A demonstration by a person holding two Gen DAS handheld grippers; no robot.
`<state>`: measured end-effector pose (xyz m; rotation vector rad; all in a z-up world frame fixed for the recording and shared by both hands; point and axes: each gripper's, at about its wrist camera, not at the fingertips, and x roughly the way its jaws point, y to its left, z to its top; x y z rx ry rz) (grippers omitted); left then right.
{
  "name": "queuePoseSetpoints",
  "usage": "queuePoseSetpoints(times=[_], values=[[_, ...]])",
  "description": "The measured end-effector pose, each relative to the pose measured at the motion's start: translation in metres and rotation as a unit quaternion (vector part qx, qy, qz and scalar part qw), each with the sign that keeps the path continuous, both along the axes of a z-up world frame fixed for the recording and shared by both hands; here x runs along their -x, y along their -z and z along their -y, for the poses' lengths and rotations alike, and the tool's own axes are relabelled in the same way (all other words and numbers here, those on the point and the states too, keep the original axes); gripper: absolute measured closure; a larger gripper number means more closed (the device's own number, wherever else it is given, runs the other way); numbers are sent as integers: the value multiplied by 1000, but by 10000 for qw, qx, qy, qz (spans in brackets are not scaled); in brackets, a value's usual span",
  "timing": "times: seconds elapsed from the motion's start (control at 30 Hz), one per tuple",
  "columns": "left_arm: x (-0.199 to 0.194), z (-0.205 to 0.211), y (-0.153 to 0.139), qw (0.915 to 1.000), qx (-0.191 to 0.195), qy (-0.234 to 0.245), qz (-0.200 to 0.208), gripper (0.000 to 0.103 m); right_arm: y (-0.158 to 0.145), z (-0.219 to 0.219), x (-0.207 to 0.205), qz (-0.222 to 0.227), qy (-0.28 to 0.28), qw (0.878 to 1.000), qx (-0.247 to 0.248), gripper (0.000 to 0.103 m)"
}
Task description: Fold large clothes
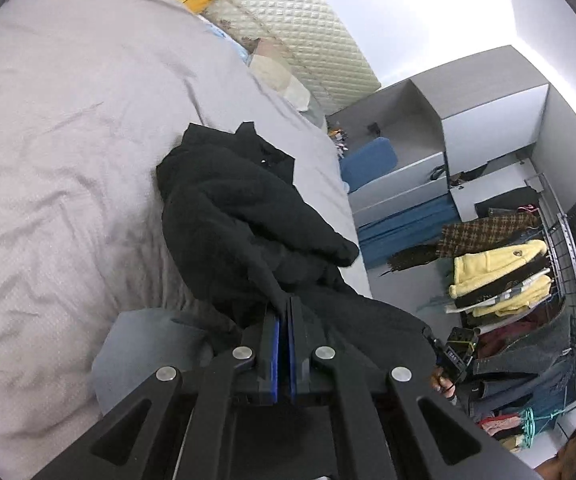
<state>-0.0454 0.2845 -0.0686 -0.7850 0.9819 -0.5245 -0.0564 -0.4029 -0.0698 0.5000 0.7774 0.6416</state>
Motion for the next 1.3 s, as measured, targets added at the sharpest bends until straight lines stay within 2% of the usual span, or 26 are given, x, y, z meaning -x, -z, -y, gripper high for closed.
queuePoseSetpoints(times=[0.17, 0.37, 0.6, 0.8, 1.03, 1.13, 1.3], values=[[-40, -3, -13, 9999, -8, -109, 53, 101, -10, 6, -38, -37, 190, 9996, -195, 97], [-94, -5, -31, 9993, -212, -310, 15, 100, -20, 18, -112, -298, 576, 9971, -400, 96], [-174, 2, -49, 9953, -678, -668, -162, 100, -23, 23, -212, -798, 1175, 9888, -464, 96], [-246, 19, -55, 9866, -1226, -1031, -303, 100, -20, 16, -281, -1207, 1658, 9787, -105, 96], [-320, 40, -13, 9709, -1972, -1184, -670, 100, 8, 9, -345, -1627, 1972, 9661, 353, 96], [-353, 46, 22, 9656, -2122, -1171, -939, 99, 35, 5, -371, -1826, 2016, 9608, 546, 96], [-390, 69, 80, 9554, -2519, -999, -1173, 99, 101, 2, -407, -2352, 2053, 9473, 724, 96]])
